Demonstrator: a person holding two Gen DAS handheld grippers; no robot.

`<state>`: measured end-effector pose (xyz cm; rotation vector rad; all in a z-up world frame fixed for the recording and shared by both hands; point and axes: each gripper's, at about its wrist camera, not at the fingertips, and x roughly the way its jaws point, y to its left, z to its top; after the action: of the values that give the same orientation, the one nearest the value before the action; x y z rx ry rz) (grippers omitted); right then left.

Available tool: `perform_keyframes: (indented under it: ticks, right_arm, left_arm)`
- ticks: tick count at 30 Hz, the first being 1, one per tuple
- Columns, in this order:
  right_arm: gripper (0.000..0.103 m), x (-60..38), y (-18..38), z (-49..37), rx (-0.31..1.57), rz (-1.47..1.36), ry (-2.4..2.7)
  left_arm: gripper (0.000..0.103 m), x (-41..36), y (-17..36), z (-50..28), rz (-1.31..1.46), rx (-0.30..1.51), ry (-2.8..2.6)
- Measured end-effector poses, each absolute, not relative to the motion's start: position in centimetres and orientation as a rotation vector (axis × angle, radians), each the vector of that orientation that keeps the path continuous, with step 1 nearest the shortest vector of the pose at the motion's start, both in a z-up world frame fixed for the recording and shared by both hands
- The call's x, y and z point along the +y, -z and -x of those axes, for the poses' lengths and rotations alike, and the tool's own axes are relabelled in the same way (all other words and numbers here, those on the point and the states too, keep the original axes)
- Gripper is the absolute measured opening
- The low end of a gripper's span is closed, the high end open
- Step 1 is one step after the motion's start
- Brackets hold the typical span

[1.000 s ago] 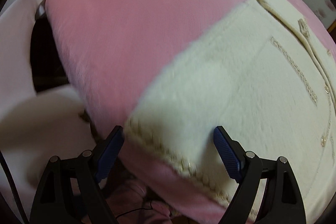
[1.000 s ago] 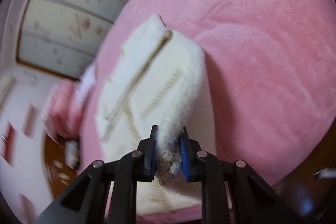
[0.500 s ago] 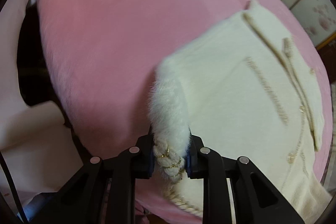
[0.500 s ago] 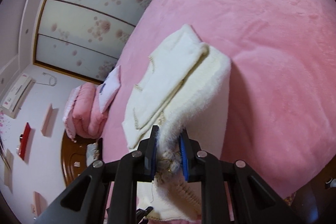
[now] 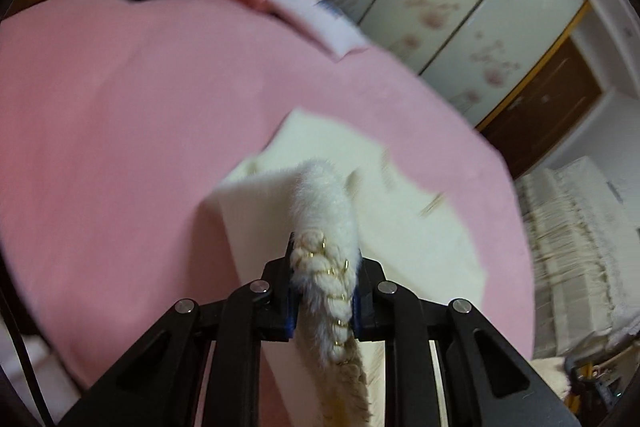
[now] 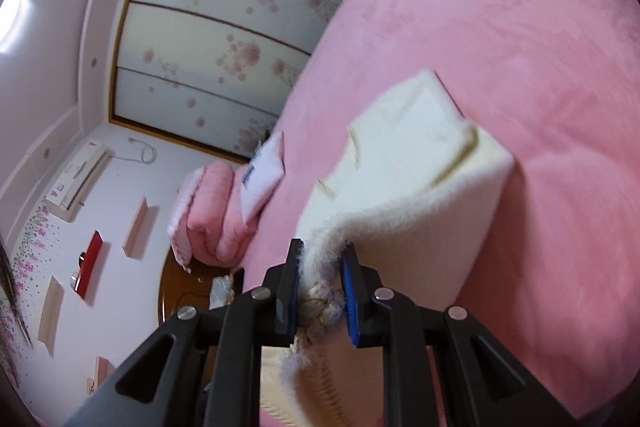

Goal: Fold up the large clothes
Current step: 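Grasp the braided hem with both grippers and lift it toward the collar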

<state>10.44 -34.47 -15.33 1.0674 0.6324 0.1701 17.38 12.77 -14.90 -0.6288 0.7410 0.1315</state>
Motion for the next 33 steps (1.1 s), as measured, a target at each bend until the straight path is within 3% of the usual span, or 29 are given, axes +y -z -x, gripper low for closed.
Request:
perform_keyframes:
  ticks: [12, 20, 29, 31, 33]
  right_arm:
    - [0.016, -35.5, 11.4, -20.1, 0.486, -1.03, 0.02]
    - [0.016, -36.3, 12.8, -25.6, 0.361, -1.01, 0.137]
    - [0.016, -37.2, 16.3, -35.2, 0.521, -0.851, 0.17]
    - [0.016, -37.4, 17.4, -36.4, 0.55, -0.831, 0.194]
    - [0.02, -37.2, 18.4, -37.6, 0.596, -0.795, 0.233]
  left_arm:
    - [0.016, 17.5, 11.2, -33.5, 0.723, 0.72, -0.108]
    - [0.016, 18.8, 12.8, -44.5, 0.671, 0.746, -0.132]
    - [0.017, 16.2, 17.8, -53.8, 0.525, 0.83, -0.202]
    - [0.02, 15.6, 19.0, -55.5, 0.497, 0.853, -0.233]
    - [0.039, 15.0, 20.0, -56.8, 0.462, 0.895, -0.261]
